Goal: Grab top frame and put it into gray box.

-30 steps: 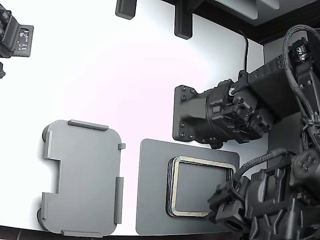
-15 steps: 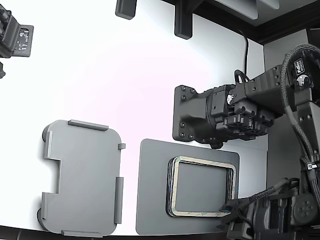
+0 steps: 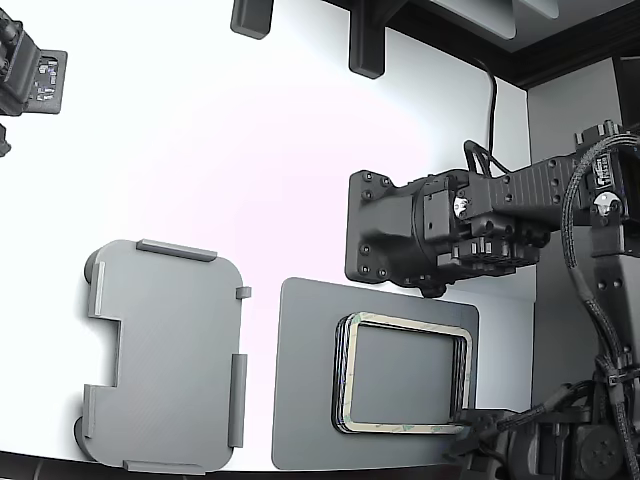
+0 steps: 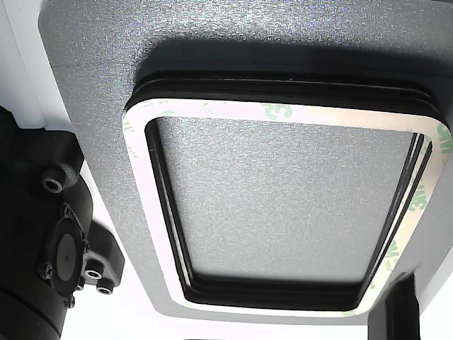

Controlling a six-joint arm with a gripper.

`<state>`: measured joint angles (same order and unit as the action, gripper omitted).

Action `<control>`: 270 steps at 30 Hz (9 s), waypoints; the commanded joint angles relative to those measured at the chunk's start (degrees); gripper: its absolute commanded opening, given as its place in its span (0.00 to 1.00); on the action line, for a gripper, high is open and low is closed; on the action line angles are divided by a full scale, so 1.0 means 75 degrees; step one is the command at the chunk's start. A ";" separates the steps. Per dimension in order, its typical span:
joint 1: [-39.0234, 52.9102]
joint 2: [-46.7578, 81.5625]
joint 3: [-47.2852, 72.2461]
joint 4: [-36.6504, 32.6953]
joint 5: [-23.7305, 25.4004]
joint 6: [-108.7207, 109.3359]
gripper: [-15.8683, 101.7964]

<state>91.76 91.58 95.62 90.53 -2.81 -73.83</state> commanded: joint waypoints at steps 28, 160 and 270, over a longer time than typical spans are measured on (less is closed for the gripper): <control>0.0492 -0.0082 0.0293 -0.0656 0.0422 -0.0082 0.63; -0.2988 0.0902 -0.2238 0.0563 0.4828 1.1379 0.04; -0.8590 -0.1863 -0.2813 0.0598 0.0797 2.6062 0.03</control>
<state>28.30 76.55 75.59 94.31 3.16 121.64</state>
